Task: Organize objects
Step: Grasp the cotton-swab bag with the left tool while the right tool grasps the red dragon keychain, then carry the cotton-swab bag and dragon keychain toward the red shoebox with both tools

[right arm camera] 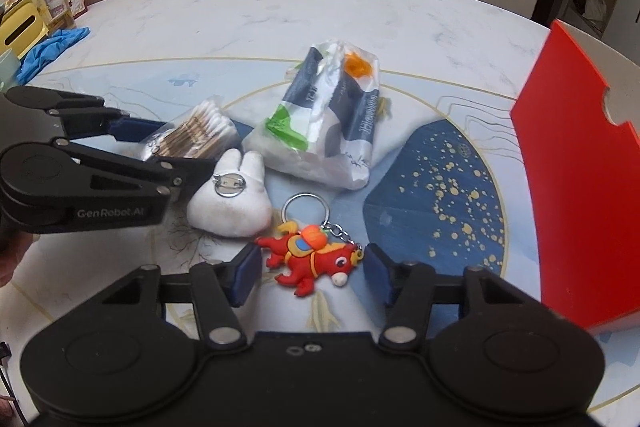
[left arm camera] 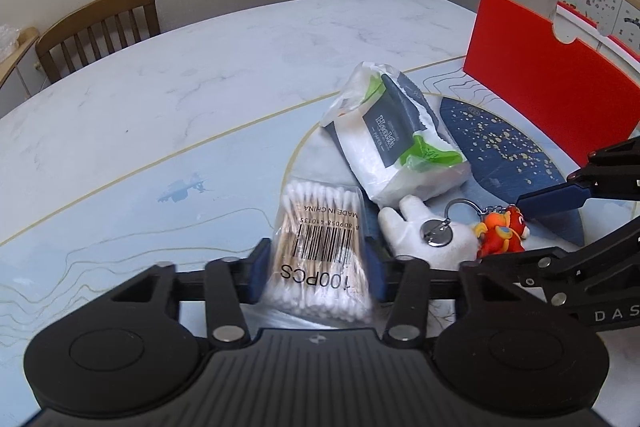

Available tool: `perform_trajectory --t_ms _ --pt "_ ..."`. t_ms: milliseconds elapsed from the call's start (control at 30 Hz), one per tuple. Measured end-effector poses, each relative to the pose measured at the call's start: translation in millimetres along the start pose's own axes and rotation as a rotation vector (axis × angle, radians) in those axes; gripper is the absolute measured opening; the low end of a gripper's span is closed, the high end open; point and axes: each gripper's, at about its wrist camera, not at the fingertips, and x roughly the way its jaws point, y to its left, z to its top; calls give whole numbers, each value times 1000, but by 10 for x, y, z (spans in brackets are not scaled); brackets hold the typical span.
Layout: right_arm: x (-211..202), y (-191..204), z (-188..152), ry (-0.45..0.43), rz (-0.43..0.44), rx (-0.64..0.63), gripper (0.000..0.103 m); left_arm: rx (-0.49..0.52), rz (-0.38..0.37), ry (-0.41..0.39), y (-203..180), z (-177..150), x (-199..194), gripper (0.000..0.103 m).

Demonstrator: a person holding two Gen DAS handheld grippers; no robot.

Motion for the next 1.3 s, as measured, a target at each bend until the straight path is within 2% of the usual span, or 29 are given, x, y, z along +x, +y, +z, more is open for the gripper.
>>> perform_trajectory --t_ms 100,333,633,967,1300 --pt "-72 -65 -28 -13 1 14 55 -32 5 6 24 -4 -47 39" --pt "-399 -257 -57 -59 45 49 55 -110 36 10 12 10 -297 38" --pt "-881 -492 -89 -90 55 -2 55 -148 22 -12 -233 128 -693 38" --pt "-1366 -935 -87 -105 88 6 55 -107 -25 -44 -763 420 -924 38" --pt "-1697 -1506 -66 -159 52 26 55 -47 -109 -77 -1396 777 -945 38"
